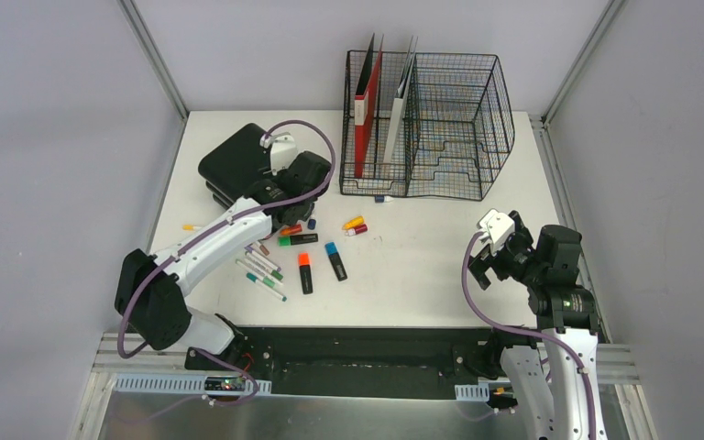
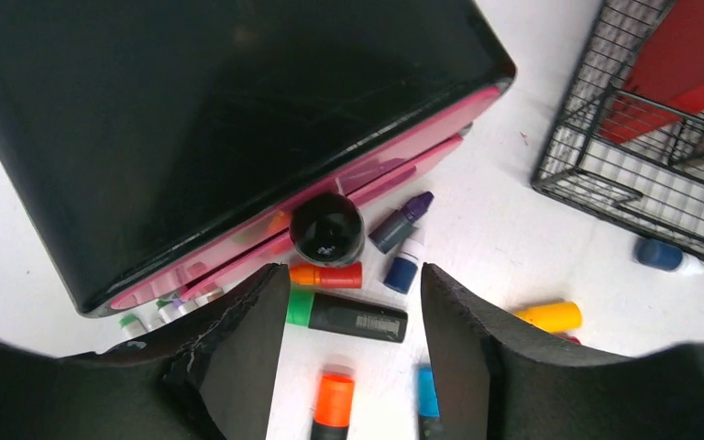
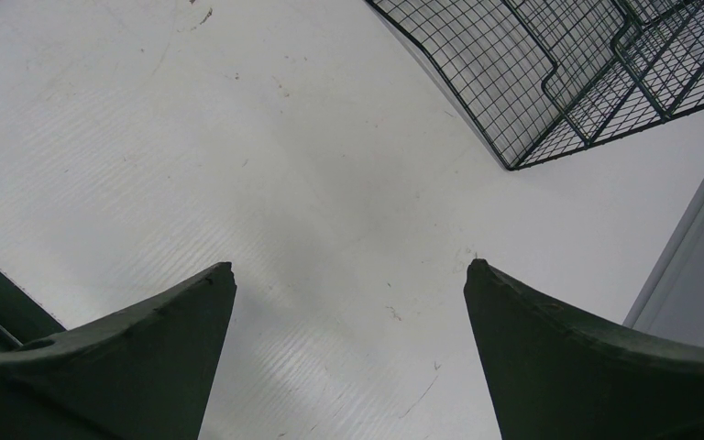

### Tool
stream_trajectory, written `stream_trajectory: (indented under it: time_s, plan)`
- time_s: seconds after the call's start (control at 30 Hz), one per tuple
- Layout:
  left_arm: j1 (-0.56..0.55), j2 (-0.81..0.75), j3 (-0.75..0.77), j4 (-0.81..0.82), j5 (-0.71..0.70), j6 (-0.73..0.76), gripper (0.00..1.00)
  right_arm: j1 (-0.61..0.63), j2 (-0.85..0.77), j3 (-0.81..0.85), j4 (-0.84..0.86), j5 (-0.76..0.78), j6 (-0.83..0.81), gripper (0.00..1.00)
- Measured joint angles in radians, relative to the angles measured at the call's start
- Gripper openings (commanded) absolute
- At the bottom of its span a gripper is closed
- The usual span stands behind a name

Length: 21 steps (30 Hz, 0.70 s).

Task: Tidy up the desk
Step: Open the drawer in the storage box.

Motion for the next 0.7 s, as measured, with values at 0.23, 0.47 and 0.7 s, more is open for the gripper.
stream_trajectory:
  time_s: [0.23, 0.47, 0.7]
  plan:
    - [0.018, 0.07, 0.038, -0.048, -0.037, -0.024, 0.46, 0.0, 0.0, 0.0, 0.0, 0.0, -0.001, 0.99]
    - [0.025, 0.113, 0.077, -0.069, -0.056, -0.027, 0.47, 0.0, 0.0, 0.0, 0.0, 0.0, -0.001, 0.99]
    - [0.031, 0.164, 0.113, -0.107, -0.087, -0.051, 0.48, -0.002, 0.0, 0.0, -0.001, 0.0, -0.001, 0.99]
